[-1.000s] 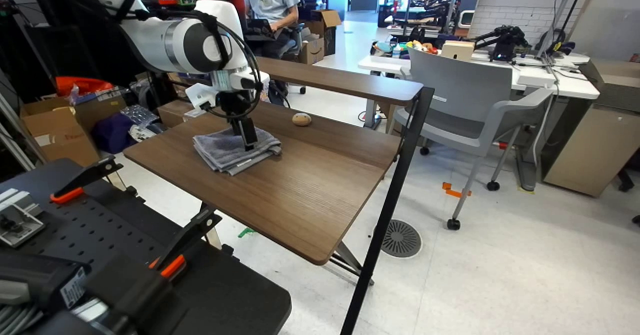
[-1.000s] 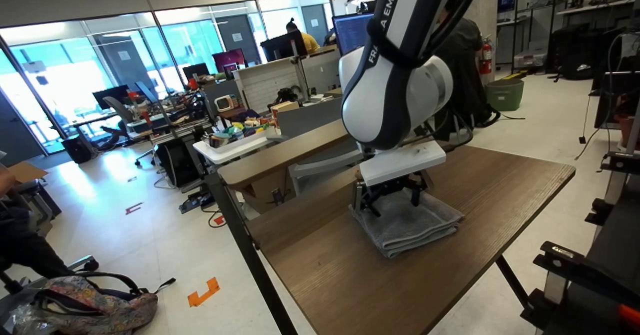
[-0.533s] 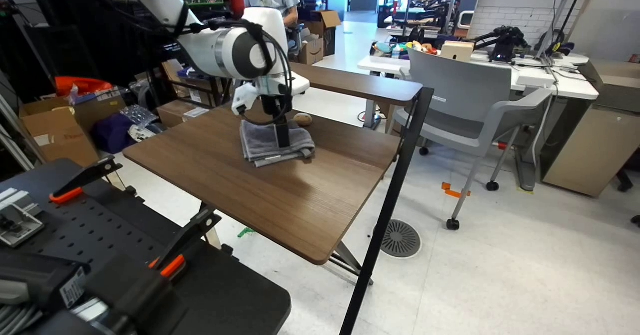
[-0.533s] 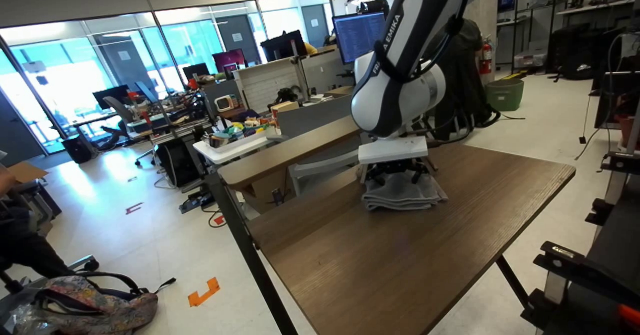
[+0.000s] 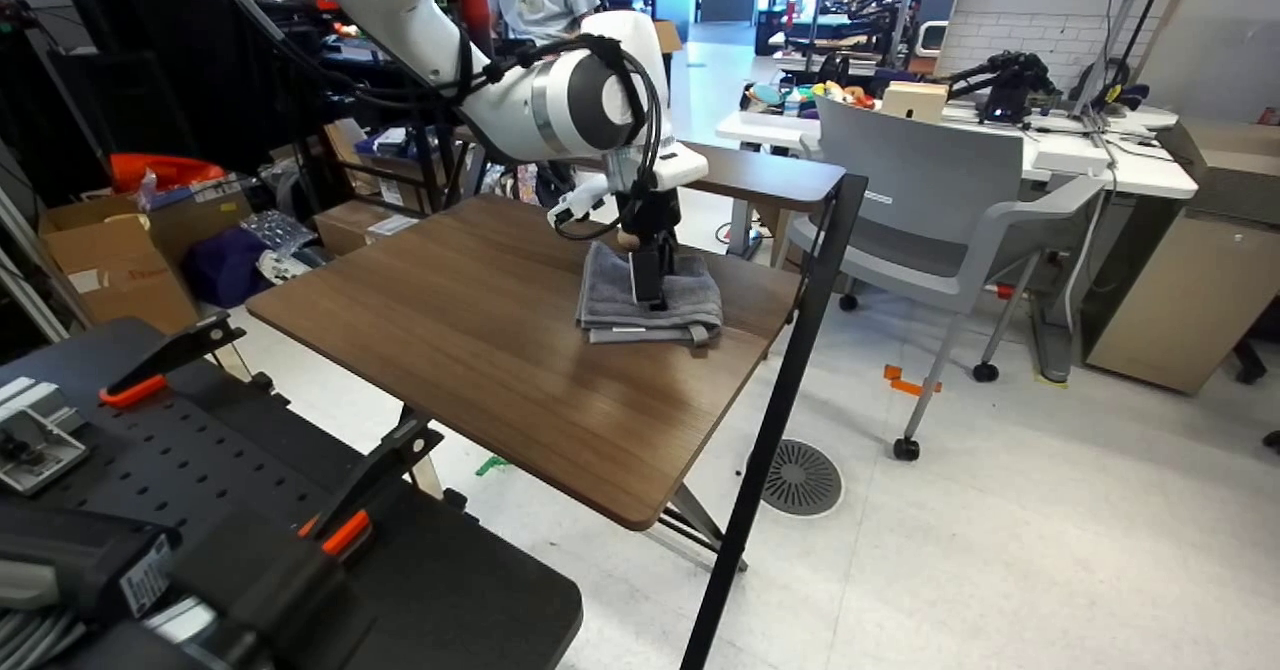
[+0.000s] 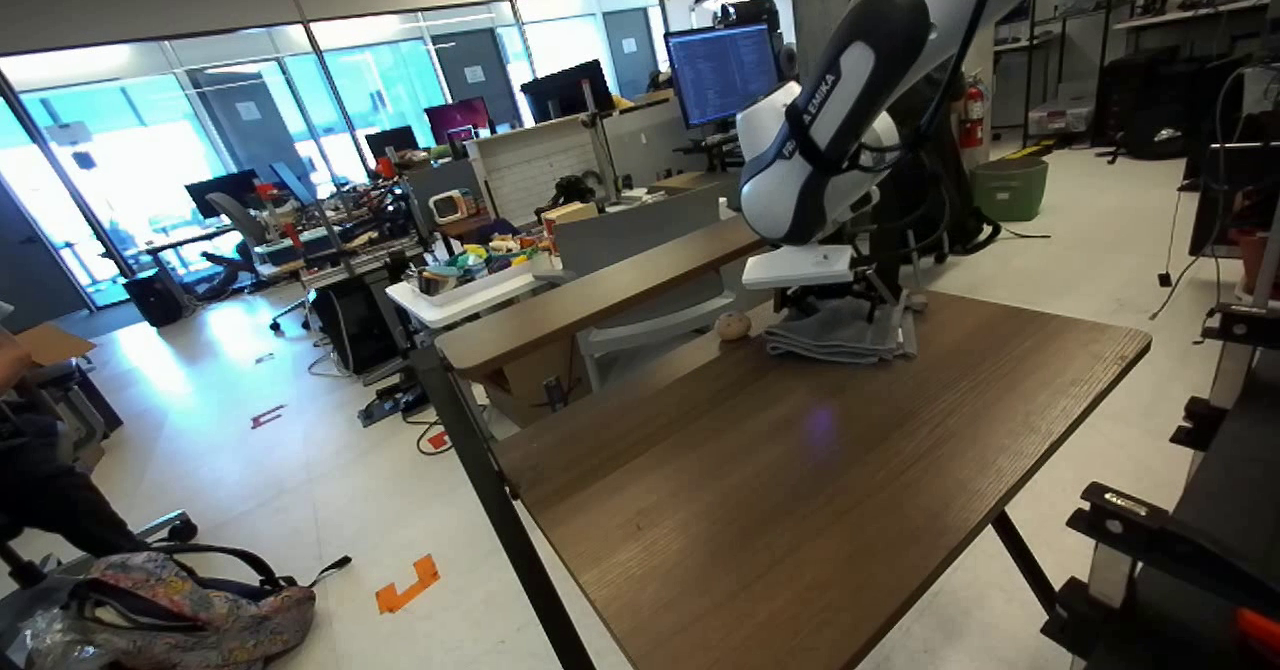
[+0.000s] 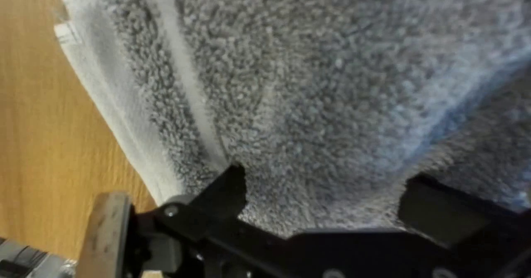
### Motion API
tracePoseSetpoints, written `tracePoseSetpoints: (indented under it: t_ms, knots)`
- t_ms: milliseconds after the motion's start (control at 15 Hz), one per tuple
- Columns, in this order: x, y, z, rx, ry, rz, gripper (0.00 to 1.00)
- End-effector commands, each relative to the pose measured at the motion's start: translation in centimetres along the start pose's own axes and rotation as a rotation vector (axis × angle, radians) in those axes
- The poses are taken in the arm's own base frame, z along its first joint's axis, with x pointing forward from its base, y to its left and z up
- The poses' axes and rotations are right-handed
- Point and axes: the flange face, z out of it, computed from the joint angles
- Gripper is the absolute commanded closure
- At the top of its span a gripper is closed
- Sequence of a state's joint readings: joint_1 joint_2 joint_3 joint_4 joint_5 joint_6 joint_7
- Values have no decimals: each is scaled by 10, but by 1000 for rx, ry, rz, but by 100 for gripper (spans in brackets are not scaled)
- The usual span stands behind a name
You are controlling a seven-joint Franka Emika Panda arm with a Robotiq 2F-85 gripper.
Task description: Move the brown plushy to the left and then wipe the table with the towel
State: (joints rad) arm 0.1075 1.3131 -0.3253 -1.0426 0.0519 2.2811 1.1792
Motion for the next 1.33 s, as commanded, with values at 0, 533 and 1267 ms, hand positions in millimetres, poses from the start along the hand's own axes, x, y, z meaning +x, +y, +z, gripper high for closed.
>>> tracePoseSetpoints:
  t_ms: [0, 533, 1267]
  knots:
    - [-15, 2, 3, -147, 111, -61, 0]
    - [-92, 42, 18, -197, 187, -482, 0]
    - [-184, 115, 6, 222, 94, -718, 0]
